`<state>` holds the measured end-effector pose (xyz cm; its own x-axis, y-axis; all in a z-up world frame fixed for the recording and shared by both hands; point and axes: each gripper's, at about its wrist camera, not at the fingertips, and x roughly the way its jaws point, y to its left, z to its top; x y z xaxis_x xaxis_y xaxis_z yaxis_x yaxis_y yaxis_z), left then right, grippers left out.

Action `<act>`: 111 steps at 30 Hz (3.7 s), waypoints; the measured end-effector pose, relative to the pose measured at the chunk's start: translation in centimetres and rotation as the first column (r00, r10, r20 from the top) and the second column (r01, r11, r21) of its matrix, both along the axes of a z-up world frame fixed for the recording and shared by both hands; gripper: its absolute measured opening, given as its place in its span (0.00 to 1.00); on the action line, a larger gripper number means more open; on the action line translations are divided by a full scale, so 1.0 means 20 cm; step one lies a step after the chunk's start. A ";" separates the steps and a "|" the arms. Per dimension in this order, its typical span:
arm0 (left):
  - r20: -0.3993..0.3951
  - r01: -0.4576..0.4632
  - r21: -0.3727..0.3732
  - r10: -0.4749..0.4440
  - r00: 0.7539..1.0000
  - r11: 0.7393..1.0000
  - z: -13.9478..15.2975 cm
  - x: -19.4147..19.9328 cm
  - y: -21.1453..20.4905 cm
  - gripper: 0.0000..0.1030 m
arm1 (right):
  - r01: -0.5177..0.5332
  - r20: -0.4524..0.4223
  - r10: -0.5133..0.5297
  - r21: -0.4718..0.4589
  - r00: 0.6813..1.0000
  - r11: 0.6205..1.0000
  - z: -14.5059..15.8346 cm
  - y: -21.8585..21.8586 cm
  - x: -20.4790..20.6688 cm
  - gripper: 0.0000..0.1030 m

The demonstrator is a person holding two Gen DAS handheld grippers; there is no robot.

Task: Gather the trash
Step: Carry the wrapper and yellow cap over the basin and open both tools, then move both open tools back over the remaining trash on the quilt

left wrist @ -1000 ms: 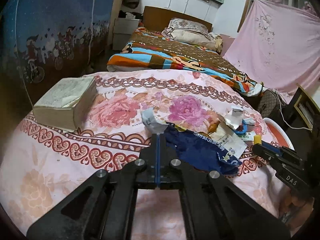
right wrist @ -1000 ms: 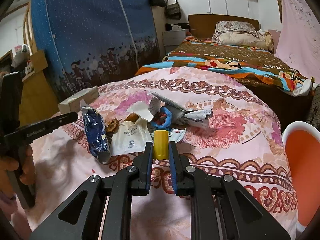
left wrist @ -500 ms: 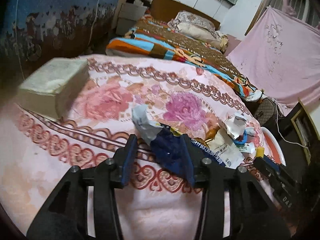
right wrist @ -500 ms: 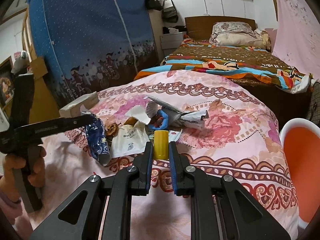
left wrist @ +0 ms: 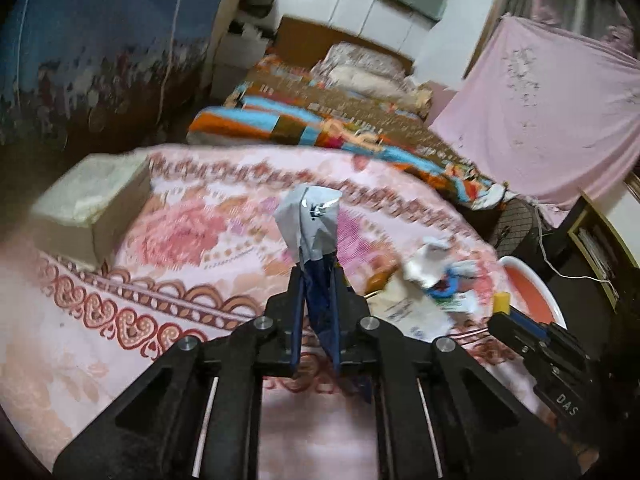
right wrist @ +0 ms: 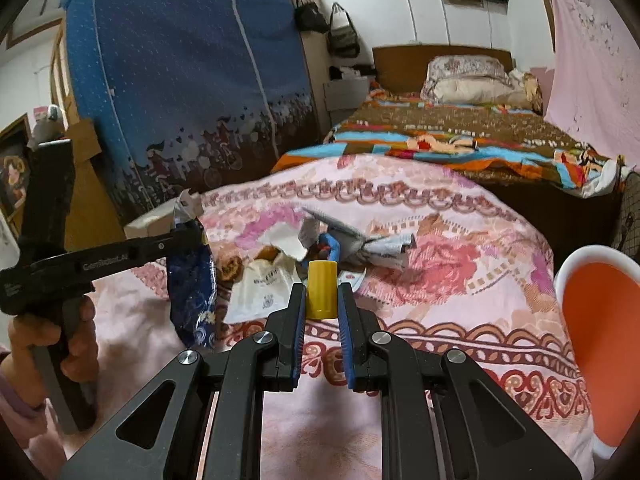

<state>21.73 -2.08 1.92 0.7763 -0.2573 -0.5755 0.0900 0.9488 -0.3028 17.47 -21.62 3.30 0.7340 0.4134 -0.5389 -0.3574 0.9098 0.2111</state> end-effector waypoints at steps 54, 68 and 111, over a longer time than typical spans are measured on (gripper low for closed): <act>0.199 0.497 0.084 -0.503 0.841 0.864 0.25 0.04 -1.41 0.00 | 0.643 0.205 -0.679 0.219 0.705 0.734 0.11 -1.01 -0.29 0.14; 0.101 0.505 0.027 -0.504 0.857 0.863 0.21 0.07 -1.42 0.14 | 0.670 0.132 -0.703 0.223 0.699 0.708 0.08 -1.05 -0.28 0.15; 0.425 -0.120 0.090 0.071 0.903 0.989 0.29 -0.28 -0.26 0.89 | 0.347 0.506 -0.410 0.218 0.759 0.912 0.28 -0.43 -0.32 1.00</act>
